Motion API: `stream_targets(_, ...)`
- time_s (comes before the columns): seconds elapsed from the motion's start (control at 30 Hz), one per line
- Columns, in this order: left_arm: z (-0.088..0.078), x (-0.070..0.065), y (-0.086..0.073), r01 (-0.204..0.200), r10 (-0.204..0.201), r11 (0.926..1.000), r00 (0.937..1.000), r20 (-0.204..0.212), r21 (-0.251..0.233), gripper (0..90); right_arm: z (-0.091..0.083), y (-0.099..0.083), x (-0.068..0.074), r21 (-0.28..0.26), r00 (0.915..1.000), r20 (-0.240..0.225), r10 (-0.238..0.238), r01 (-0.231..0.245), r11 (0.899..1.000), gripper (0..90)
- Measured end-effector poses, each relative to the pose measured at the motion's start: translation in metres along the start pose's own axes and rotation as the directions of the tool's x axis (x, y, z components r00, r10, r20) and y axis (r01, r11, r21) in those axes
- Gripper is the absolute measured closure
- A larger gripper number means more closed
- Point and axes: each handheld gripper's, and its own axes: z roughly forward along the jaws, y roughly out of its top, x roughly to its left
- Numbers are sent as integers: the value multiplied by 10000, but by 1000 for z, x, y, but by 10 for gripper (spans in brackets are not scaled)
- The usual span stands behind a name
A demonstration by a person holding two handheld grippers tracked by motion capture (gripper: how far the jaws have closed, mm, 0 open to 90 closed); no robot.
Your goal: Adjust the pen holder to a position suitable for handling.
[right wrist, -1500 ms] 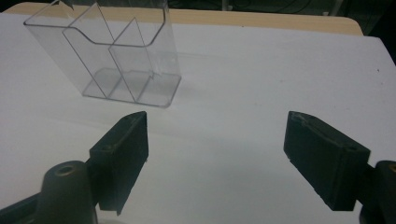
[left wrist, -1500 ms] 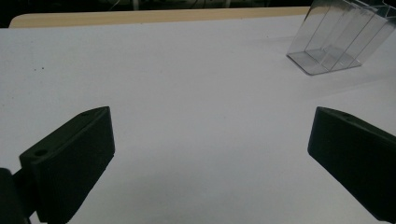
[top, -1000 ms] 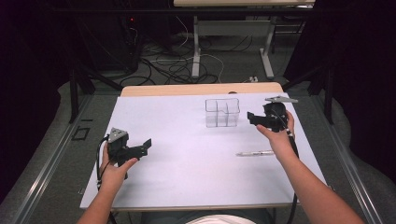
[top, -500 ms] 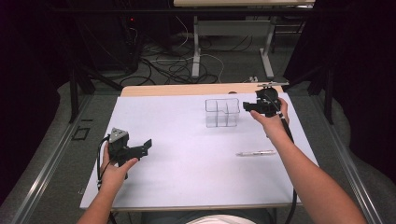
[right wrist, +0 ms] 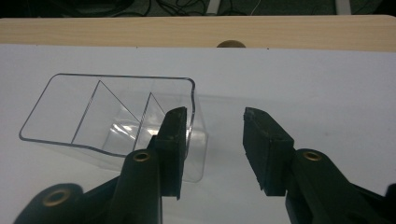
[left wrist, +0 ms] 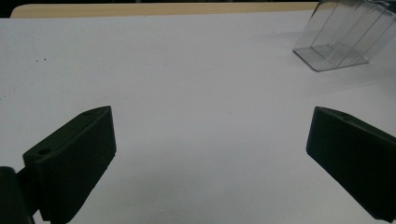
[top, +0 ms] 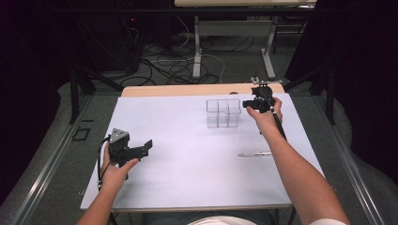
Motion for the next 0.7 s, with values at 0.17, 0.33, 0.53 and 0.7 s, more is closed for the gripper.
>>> stream_targets(0.17,0,0,0,-3,3,10000,10000,-8,2,18,8,-1,3,231,9998,-174,135,-131,9996,649)
stream_targets(0.33,1,0,-1,39,-39,10000,10000,-7,6,21,16,-4,9,423,9996,-274,-46,57,9991,656)
stream_targets(0.53,2,-1,-2,106,-106,9999,9999,3,40,23,28,-8,17,679,9996,-262,-45,62,9977,663)
stream_targets(0.7,2,-1,-2,55,-55,10000,10000,-14,65,23,37,-11,20,863,9999,1,-170,169,9961,701)
